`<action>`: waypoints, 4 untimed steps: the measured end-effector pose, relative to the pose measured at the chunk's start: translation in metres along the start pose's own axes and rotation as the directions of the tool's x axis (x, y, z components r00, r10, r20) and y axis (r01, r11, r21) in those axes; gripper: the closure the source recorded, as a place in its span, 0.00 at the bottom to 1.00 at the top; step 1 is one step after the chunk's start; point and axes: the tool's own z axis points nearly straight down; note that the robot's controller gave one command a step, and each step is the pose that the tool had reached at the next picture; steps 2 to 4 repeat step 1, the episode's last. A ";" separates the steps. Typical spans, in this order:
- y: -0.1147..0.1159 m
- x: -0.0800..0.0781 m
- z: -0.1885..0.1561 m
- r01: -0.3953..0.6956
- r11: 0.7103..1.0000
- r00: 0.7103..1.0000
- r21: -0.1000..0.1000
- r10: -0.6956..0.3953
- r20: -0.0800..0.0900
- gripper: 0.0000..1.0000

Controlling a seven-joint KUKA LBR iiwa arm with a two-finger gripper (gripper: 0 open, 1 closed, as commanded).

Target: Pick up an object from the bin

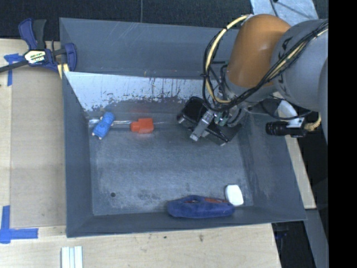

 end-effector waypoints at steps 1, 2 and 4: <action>-0.001 0.001 -0.005 0.001 1.000 1.000 -0.001 -0.001 0.002 1.00; -0.001 0.001 -0.005 0.001 1.000 1.000 -0.001 -0.001 0.002 1.00; -0.001 0.001 -0.005 0.001 1.000 1.000 -0.001 -0.001 0.002 1.00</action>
Offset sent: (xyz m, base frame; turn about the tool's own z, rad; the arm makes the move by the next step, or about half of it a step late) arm 0.0000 0.0001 0.0089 0.0000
